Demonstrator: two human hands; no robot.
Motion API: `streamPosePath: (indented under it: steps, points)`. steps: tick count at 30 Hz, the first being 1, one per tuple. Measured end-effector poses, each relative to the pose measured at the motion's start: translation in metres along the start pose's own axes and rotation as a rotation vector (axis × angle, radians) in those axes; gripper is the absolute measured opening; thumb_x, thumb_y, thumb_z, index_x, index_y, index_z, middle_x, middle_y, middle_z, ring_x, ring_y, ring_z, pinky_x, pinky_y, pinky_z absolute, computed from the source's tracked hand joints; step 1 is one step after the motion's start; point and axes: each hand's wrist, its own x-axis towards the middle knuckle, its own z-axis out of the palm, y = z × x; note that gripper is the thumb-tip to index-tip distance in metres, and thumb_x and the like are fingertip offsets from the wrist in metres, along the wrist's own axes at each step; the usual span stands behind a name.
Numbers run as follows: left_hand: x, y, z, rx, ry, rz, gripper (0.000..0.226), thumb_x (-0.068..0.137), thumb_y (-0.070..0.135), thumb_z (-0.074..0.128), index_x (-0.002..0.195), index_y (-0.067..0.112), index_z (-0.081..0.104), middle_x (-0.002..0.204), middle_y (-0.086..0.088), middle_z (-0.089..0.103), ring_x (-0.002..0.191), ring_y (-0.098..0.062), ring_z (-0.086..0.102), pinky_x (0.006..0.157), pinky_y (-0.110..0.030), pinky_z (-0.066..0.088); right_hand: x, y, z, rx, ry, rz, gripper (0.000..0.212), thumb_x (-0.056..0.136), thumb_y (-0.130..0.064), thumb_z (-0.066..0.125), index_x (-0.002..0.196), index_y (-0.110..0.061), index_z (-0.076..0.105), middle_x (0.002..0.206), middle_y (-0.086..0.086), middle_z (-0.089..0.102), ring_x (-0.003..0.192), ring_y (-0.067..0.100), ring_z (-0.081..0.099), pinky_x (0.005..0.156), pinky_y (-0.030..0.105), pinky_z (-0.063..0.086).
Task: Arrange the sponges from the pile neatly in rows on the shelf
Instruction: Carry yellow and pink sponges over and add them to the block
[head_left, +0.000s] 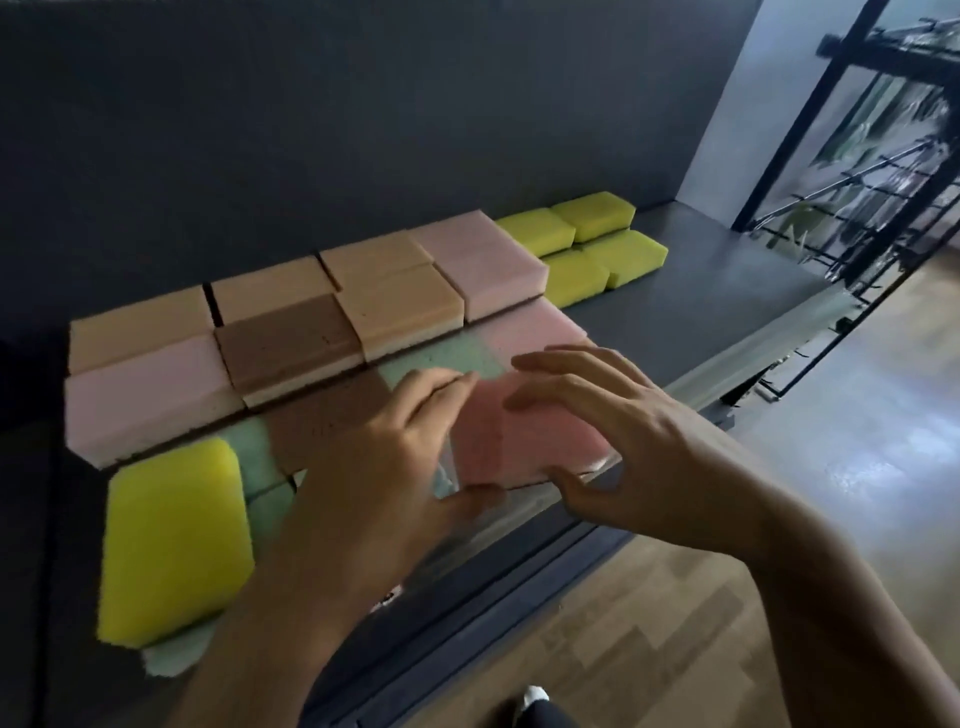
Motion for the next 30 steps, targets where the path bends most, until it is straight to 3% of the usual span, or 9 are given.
streamPosePath:
  steps: [3,6,9,14,24,30]
  points:
    - [0.015,0.022,0.012,0.025,0.047,-0.072,0.081,0.071,0.058,0.065,0.138,0.013,0.051,0.134,0.009,0.051,0.109,-0.005,0.056,0.086,-0.013,0.041,-0.001,0.015,-0.013,-0.084,-0.008,-0.025,0.059,0.082,-0.039,0.072,0.135,-0.029,0.050,0.152,-0.007,0.039,0.145,0.012,0.027,0.113,0.042,0.037]
    - [0.023,0.034,0.021,0.099,0.096,-0.121,0.083,0.067,0.054,0.071,0.133,0.008,0.054,0.129,0.001,0.056,0.109,-0.015,0.061,0.088,-0.020,0.046,0.000,0.022,-0.018,-0.127,0.008,-0.051,0.061,0.081,-0.042,0.075,0.134,-0.026,0.051,0.153,-0.005,0.039,0.144,0.014,0.030,0.111,0.040,0.039]
    - [0.027,0.038,0.025,0.075,0.119,-0.156,0.079,0.071,0.054,0.068,0.133,0.007,0.055,0.127,0.000,0.056,0.103,-0.015,0.062,0.082,-0.025,0.055,0.003,0.026,-0.016,-0.139,0.022,-0.068,0.065,0.078,-0.039,0.078,0.135,-0.024,0.052,0.152,-0.003,0.042,0.141,0.017,0.037,0.108,0.037,0.042]
    - [0.027,0.038,0.020,0.082,0.108,-0.187,0.075,0.077,0.056,0.059,0.135,0.009,0.053,0.131,0.003,0.054,0.105,-0.012,0.061,0.082,-0.018,0.048,0.013,0.025,-0.006,-0.139,0.028,-0.095,0.068,0.075,-0.037,0.082,0.136,-0.028,0.052,0.152,-0.004,0.043,0.141,0.018,0.039,0.109,0.036,0.040]
    - [0.030,0.013,0.019,0.056,0.052,-0.142,0.077,0.078,0.046,0.074,0.141,0.010,0.047,0.136,0.003,0.050,0.112,-0.013,0.058,0.084,-0.021,0.050,0.024,0.024,0.009,-0.177,0.007,-0.070,0.061,0.080,-0.037,0.078,0.135,-0.029,0.053,0.154,0.001,0.040,0.143,0.022,0.035,0.108,0.039,0.038]
    - [0.039,0.000,0.021,0.060,-0.016,-0.133,0.078,0.084,0.059,0.060,0.146,0.016,0.039,0.144,0.007,0.041,0.116,-0.008,0.053,0.090,-0.017,0.041,0.036,0.036,0.005,-0.191,-0.024,-0.086,0.064,0.078,-0.031,0.080,0.135,-0.028,0.053,0.148,0.000,0.045,0.140,0.022,0.037,0.105,0.036,0.038]
